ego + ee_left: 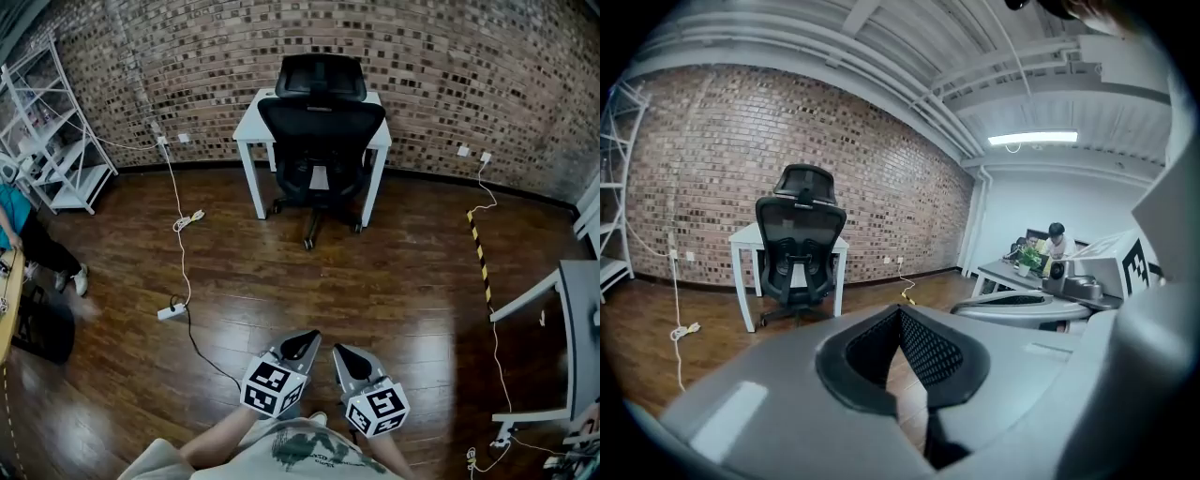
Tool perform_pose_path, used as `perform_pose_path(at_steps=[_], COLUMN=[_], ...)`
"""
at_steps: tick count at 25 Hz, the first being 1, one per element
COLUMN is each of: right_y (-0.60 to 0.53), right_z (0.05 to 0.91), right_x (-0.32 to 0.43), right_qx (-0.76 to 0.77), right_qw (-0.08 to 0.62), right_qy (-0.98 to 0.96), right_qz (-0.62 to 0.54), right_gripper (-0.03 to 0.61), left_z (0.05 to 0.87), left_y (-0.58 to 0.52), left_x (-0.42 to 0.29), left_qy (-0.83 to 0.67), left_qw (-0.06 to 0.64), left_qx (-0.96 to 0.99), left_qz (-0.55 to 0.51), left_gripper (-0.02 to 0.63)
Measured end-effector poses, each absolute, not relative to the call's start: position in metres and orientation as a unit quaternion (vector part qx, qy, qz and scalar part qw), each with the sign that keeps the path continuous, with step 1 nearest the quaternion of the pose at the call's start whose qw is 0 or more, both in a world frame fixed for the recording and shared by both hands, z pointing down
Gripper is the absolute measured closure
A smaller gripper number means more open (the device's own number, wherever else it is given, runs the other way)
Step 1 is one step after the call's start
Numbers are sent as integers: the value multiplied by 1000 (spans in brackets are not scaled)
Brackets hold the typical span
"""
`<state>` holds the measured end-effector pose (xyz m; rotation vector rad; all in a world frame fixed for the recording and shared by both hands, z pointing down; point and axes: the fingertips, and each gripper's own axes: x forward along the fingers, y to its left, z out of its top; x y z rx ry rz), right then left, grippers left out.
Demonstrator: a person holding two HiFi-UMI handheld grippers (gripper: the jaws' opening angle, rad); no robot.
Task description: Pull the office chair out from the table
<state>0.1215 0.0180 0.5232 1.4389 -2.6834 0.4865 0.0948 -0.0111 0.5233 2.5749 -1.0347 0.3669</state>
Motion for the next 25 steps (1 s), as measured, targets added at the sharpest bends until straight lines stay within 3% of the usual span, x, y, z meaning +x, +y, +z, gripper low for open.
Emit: perform_pose_path(at_steps=[13, 25], right_y=[-171, -282], right_z=[493, 477], right_x=[108, 75], right_qx=[492, 501], right_qw=[64, 57], right_qy=[-860, -858], right_qz=[118, 97], right_gripper=[580, 580], left_z=[485, 474], left_y=[-207, -309], left_x=[90, 41], left_qy=[-337, -341], left_qw=[162, 163], left_qx=[925, 925], left_qz=[70, 40], left_gripper=[604, 604])
